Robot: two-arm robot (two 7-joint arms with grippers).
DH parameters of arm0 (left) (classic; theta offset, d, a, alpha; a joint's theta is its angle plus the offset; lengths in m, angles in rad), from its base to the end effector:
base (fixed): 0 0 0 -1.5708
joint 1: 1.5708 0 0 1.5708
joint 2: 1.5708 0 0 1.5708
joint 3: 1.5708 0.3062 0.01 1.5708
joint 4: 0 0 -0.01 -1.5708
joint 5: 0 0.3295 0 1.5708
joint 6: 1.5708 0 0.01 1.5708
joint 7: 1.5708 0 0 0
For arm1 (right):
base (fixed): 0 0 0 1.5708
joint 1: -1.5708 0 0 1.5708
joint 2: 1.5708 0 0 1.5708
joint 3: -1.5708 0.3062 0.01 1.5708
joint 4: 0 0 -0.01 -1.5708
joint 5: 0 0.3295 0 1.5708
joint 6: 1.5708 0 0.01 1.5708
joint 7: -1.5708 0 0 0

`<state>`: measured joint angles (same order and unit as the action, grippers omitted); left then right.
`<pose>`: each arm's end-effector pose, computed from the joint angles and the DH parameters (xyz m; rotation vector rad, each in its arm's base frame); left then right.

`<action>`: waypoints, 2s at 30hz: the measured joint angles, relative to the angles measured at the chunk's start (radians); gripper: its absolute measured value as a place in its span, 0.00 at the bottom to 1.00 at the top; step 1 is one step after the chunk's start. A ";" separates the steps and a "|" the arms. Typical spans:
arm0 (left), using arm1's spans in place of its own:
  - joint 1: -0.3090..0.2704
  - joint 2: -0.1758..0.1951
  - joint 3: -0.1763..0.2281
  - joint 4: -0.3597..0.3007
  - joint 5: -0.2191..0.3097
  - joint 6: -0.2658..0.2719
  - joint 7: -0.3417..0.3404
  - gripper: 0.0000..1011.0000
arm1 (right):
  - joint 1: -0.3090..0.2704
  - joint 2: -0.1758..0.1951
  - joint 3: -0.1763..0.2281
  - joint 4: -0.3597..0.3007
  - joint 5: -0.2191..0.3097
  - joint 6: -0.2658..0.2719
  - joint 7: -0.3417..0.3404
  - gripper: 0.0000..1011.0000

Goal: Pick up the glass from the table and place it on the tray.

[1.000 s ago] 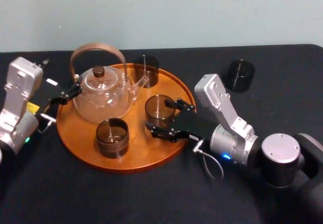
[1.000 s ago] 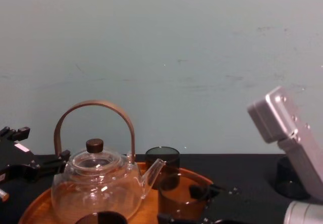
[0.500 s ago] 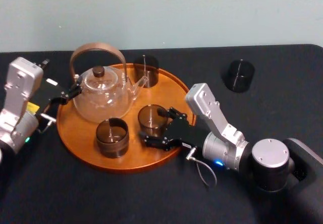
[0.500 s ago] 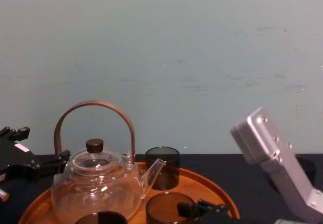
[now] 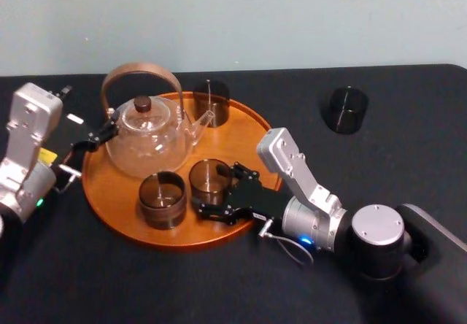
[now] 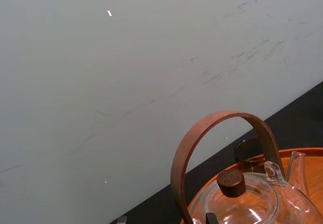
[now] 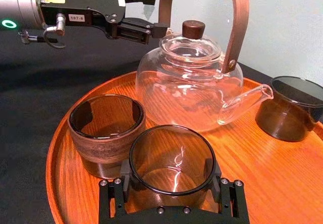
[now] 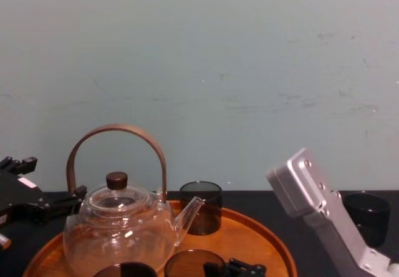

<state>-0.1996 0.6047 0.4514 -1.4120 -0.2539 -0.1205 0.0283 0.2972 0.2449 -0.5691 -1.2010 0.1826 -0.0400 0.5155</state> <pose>0.3803 0.0864 -0.3193 0.3045 -0.2851 1.2480 0.3970 0.0627 -0.3668 -0.2652 0.0098 -0.6044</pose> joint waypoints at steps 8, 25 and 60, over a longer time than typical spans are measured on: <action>0.000 0.000 0.000 0.000 0.000 0.000 0.000 1.00 | 0.001 -0.005 -0.002 0.007 0.009 0.001 0.006 0.90; 0.000 0.000 0.000 0.000 0.000 0.000 0.000 1.00 | -0.002 -0.001 -0.004 0.006 0.006 0.007 0.009 0.99; 0.000 0.000 0.000 0.000 0.000 0.000 0.000 1.00 | -0.237 0.209 0.154 -0.302 0.093 0.034 -0.066 0.99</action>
<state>-0.1996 0.6047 0.4514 -1.4120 -0.2539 -0.1205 0.0283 0.0605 0.4538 -0.4151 -1.5033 0.2757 -0.0059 0.4497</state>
